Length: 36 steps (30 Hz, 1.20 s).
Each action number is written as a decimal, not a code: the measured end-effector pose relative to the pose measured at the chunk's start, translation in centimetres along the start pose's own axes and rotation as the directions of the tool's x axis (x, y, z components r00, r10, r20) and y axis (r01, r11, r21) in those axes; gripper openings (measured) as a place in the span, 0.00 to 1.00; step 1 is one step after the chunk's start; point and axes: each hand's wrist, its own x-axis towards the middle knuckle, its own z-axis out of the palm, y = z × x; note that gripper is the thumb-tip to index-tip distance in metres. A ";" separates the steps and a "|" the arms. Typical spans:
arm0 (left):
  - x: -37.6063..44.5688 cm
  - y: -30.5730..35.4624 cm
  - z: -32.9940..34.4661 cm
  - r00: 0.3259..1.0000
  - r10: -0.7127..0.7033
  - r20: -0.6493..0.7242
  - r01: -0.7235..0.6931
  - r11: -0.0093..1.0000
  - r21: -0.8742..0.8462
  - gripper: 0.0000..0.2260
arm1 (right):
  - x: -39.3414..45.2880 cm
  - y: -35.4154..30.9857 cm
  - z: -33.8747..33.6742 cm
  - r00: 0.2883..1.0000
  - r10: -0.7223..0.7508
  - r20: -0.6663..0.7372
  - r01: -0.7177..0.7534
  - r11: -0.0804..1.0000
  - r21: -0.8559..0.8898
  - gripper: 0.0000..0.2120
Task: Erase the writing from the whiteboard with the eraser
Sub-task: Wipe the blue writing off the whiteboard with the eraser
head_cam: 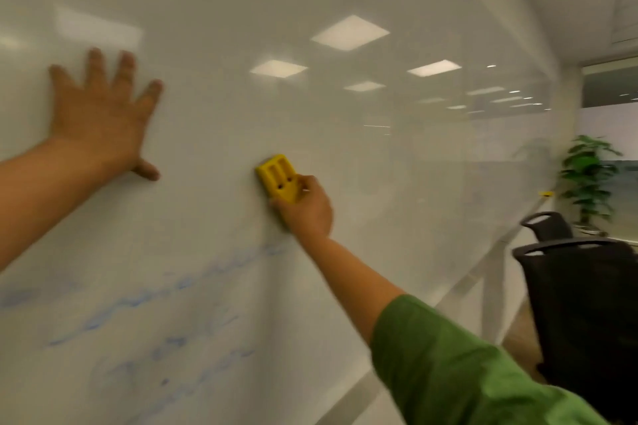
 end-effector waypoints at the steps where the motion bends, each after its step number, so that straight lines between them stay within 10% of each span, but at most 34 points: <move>1: -1.0 -1.1 -0.8 0.999 -0.032 0.007 0.032 0.998 0.049 0.61 | 0.1 0.3 0.2 1.000 0.019 -0.011 -0.019 1.000 0.009 0.21; 8: -1.9 -4.0 -2.0 0.995 -0.094 0.032 0.094 0.996 -0.001 0.59 | -0.6 3.5 1.0 0.960 0.236 -0.149 -0.214 0.965 0.151 0.29; 14: -2.0 -3.6 -1.8 0.996 -0.082 0.024 0.080 0.996 0.047 0.60 | -2.7 6.2 2.0 0.993 0.052 -0.109 -0.048 0.998 0.034 0.28; 19: -1.8 -3.3 -1.4 0.996 -0.091 -0.004 0.091 0.994 0.057 0.61 | -1.6 7.7 1.6 0.924 0.330 -0.194 -0.289 0.933 0.214 0.29; 27: -1.8 -3.0 -1.4 0.995 -0.101 -0.005 0.101 0.994 0.046 0.62 | -5.2 7.0 4.0 0.968 -0.201 -0.153 0.207 0.978 0.025 0.27; 32: -1.7 -2.9 -1.4 0.995 -0.100 0.002 0.100 0.994 0.054 0.63 | -1.9 6.8 2.9 0.922 0.288 -0.257 -0.227 0.943 0.244 0.29; 36: -1.5 -3.0 -1.0 0.995 -0.104 -0.011 0.105 0.992 0.074 0.62 | -5.8 4.4 5.5 0.968 -0.105 -0.228 0.142 0.978 0.152 0.27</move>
